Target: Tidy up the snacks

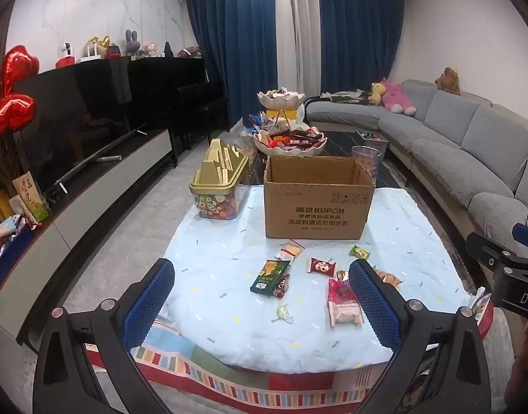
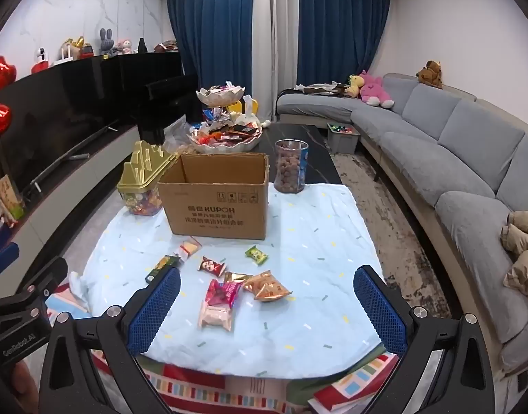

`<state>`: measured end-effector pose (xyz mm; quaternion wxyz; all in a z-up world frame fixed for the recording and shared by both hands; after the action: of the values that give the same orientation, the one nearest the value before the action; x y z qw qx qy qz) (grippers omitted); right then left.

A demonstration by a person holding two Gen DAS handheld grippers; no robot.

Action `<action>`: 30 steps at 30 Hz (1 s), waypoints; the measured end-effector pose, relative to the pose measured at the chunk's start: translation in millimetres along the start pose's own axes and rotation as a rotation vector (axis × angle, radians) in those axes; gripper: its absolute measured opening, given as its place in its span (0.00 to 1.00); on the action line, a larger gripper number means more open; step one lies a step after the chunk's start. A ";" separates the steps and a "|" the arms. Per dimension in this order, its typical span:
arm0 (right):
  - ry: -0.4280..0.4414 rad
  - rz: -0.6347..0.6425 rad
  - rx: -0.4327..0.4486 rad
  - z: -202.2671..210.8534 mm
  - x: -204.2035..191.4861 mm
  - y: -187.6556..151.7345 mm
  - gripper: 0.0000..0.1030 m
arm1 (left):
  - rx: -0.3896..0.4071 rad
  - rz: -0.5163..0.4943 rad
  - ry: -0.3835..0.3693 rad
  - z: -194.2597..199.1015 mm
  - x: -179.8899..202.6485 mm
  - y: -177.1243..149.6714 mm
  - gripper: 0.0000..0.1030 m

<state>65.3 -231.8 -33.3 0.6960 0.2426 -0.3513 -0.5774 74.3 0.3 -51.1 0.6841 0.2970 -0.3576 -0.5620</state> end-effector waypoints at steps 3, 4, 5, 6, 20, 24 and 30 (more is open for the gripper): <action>0.000 -0.002 0.007 1.8 1.3 0.5 0.99 | 0.001 -0.001 0.003 -0.5 0.2 -0.1 1.00; -0.001 0.000 0.009 2.3 1.8 0.8 0.99 | 0.002 -0.001 0.003 -0.5 0.2 -0.1 1.00; -0.003 0.003 0.010 2.6 2.5 1.0 0.99 | 0.003 0.000 0.003 -0.9 0.5 -0.1 1.00; -0.005 0.005 0.011 3.4 2.2 1.2 0.99 | 0.002 0.001 0.004 -1.6 1.0 -0.3 1.00; -0.004 0.004 0.033 15.2 4.3 6.7 0.99 | 0.004 0.007 0.015 3.7 -2.0 -2.2 1.00; 0.000 0.002 0.036 16.7 5.3 5.8 0.99 | 0.004 0.006 0.015 4.9 -1.0 -2.3 1.00; -0.003 0.009 0.045 17.8 2.1 7.0 0.99 | 0.003 0.007 0.015 5.4 0.0 -1.3 1.00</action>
<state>56.3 -231.1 -16.4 0.6923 0.2557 -0.3662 -0.5668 69.1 0.0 -49.0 0.6885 0.3009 -0.3543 -0.5567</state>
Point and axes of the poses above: each gripper's, at about its wrist camera, not at the fingertips, and z roughly against the way its jaws point, x to its right, y to its top, the point moved 9 cm from there along -z, roughly the way its jaws point, and after that the axes turned 15 degrees about z, right-handed, at the moved point
